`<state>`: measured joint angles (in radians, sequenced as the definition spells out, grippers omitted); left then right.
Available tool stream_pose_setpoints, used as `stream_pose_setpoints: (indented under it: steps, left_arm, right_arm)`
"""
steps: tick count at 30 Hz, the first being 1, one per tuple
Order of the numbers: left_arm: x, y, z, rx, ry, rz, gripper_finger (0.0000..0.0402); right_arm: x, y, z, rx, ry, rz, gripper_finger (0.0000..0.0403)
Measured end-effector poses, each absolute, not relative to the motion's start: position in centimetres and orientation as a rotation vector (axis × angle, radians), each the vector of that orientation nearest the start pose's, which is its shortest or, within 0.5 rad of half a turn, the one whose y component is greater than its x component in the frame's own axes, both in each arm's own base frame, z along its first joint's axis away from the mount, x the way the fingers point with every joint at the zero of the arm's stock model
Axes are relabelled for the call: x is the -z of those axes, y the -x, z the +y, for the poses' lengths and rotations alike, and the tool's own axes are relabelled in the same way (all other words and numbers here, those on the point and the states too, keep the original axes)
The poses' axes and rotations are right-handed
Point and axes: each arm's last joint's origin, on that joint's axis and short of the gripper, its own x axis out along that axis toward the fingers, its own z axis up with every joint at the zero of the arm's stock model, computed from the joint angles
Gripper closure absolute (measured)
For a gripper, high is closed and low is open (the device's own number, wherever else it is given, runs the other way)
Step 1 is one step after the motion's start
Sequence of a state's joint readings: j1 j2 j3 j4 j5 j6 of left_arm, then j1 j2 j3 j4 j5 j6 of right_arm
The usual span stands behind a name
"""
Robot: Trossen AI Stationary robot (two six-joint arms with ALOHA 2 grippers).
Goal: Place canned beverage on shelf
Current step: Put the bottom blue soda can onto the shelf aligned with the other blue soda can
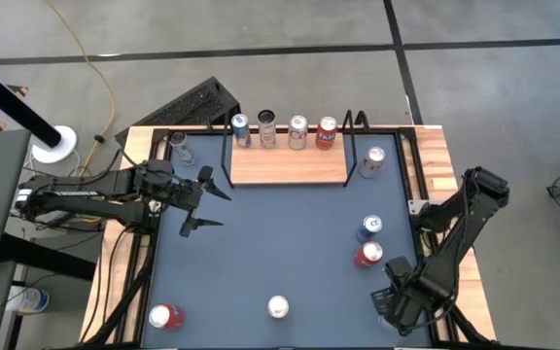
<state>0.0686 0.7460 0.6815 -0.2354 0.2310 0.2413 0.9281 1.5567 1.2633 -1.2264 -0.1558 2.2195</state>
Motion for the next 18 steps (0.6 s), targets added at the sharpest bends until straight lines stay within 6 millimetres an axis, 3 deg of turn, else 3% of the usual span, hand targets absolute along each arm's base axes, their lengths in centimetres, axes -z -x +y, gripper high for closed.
stream_pose_setpoints:
  steps: [7, 13, 18]
  left_arm:
    - [-29.8, -16.6, 0.5, 0.196, -0.193, 0.284, 0.0084]
    - [-29.7, -16.6, 0.5, 0.197, -0.192, 0.291, 0.0084]
    - [-29.7, -16.6, 0.5, 0.197, -0.19, 0.295, 0.0084]
  right_arm:
    - [-27.3, -16.8, 20.0, 0.888, -1.074, 1.495, 0.0212]
    - [-28.6, -18.5, 17.4, 0.767, -1.108, 1.474, 0.0204]
    - [-29.6, -21.0, 15.7, 0.546, -1.163, 1.391, 0.0195]
